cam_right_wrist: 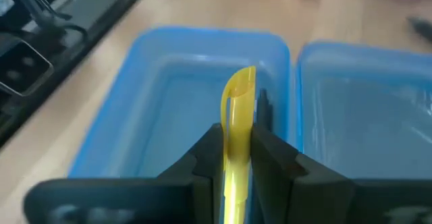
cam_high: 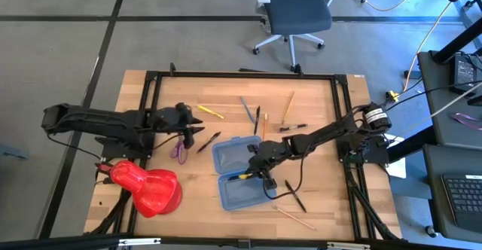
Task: Pick & place school supplies into a supply box
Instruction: Put the middle right yellow pen into the blue supply box
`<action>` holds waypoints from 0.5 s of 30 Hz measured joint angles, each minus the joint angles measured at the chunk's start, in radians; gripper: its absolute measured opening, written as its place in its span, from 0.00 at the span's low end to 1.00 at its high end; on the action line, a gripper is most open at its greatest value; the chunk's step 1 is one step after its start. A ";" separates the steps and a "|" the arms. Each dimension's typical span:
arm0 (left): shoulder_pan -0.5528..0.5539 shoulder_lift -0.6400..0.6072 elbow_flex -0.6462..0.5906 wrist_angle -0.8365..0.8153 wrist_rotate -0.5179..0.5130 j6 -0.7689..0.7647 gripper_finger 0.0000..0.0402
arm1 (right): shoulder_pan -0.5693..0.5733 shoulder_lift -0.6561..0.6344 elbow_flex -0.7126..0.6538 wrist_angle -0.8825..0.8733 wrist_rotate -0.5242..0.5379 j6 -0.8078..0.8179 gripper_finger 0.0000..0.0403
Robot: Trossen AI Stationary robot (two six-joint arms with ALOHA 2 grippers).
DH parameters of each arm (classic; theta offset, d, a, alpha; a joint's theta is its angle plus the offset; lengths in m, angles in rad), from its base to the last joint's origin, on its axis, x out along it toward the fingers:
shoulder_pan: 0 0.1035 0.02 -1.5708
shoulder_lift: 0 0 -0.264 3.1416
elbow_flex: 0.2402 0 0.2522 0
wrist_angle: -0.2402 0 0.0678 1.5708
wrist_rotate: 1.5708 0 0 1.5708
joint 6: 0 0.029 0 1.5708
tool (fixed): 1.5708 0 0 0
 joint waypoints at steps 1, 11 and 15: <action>0.015 0.027 0.010 -0.014 0.005 0.000 0.32 | -0.001 0.010 0.000 0.004 0.001 0.000 0.17; 0.114 0.212 0.028 -0.025 0.148 -0.036 0.32 | -0.001 0.065 0.000 0.054 0.002 0.001 0.17; 0.109 0.270 0.028 -0.022 0.161 -0.043 0.32 | -0.001 0.065 0.000 0.058 0.002 -0.001 0.17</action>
